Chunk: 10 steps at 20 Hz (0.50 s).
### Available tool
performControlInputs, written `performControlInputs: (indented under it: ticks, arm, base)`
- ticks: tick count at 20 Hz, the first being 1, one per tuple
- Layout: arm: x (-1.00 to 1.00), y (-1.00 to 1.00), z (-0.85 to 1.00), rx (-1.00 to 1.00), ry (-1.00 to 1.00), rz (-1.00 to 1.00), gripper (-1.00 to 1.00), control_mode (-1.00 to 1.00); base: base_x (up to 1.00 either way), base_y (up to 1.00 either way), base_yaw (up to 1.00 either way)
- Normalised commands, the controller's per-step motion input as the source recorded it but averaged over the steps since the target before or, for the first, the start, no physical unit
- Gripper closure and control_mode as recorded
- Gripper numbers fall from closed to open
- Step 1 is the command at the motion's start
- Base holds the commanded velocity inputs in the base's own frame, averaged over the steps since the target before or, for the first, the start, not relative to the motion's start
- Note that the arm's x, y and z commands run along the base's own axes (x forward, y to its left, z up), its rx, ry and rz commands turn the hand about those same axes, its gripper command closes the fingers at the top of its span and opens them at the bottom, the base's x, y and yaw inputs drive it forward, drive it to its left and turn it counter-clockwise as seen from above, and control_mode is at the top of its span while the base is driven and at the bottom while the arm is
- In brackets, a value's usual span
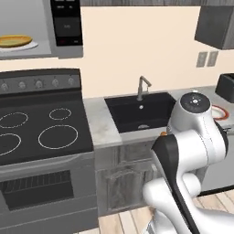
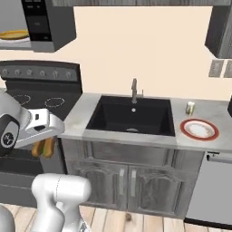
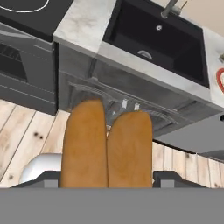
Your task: Pick the hotdog bun from the counter and place it in the microwave.
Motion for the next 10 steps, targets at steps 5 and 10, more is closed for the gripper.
performControlInputs:
  ticks: [5,10]
  arm:
    - [0.0,0.0,0.0,0.0,0.0,0.0,1.0,1.0]
    - [0.0,0.0,0.0,0.0,0.0,0.0,1.0,1.0]
  base:
    - [0.12,0.94,-0.01]
    - [0.34,0.72,-0.07]
